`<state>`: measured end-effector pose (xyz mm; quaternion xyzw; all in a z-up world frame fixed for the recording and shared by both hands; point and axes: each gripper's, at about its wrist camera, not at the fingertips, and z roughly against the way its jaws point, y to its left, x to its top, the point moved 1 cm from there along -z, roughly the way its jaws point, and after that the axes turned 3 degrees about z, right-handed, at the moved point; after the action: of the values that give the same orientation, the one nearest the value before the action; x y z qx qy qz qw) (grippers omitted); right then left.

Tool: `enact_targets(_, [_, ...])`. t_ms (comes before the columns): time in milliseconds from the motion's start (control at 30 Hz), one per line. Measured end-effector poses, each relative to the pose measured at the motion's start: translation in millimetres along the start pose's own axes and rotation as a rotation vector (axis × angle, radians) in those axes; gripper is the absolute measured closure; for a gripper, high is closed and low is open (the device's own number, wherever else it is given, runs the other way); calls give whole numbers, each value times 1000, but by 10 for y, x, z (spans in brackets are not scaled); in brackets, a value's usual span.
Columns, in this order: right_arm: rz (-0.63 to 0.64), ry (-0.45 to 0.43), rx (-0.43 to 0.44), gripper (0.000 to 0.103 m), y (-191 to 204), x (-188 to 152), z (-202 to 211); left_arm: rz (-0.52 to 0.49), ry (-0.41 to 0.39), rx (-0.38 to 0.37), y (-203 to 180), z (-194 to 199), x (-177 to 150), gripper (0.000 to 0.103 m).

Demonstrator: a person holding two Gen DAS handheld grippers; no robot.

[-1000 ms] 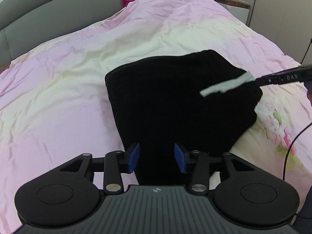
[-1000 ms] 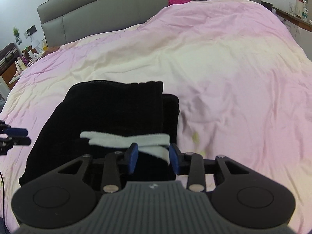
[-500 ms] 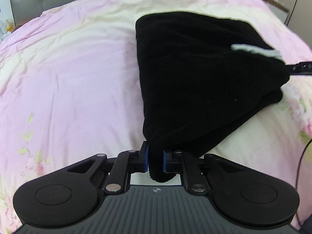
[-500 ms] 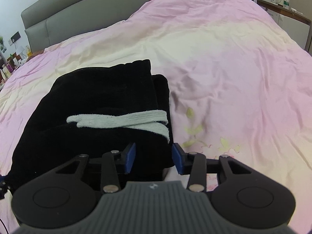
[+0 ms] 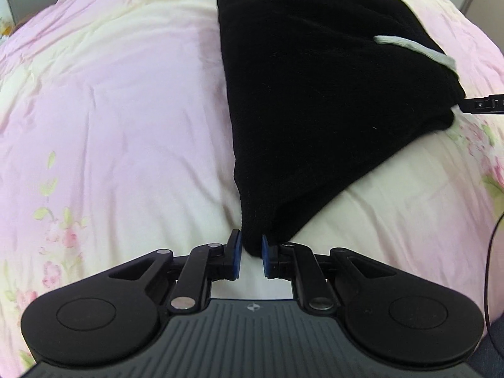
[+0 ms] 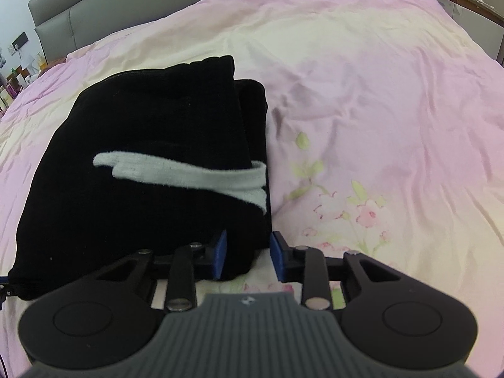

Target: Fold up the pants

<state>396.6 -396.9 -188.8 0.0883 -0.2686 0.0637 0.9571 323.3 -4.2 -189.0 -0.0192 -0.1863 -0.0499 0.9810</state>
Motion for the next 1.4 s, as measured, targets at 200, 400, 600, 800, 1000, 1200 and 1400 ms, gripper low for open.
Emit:
enact_targets(200, [24, -11, 46, 52, -132, -82, 382, -63, -48, -3, 123, 517, 97, 72])
enact_targets(400, [33, -13, 116, 39, -167, 204, 618, -150, -150, 21, 64, 822, 597, 45])
enact_targets(600, [103, 11, 195, 25, -77, 552, 550, -186, -184, -36, 25, 764, 1117, 28])
enact_targets(800, [230, 59, 205, 22, 2, 842, 292, -238, -154, -35, 19, 438, 1411, 27])
enact_targets(1000, [161, 114, 226, 21, -154, 1026, -136, -197, -85, -104, 167, 30, 1576, 24])
enact_targets(1200, [59, 151, 277, 23, -296, 1070, -570, 7, -36, -282, 435, -388, 1651, 24])
enact_targets(1400, [-59, 192, 393, 23, -465, 1017, -936, 148, 12, -440, 682, -774, 1634, 18])
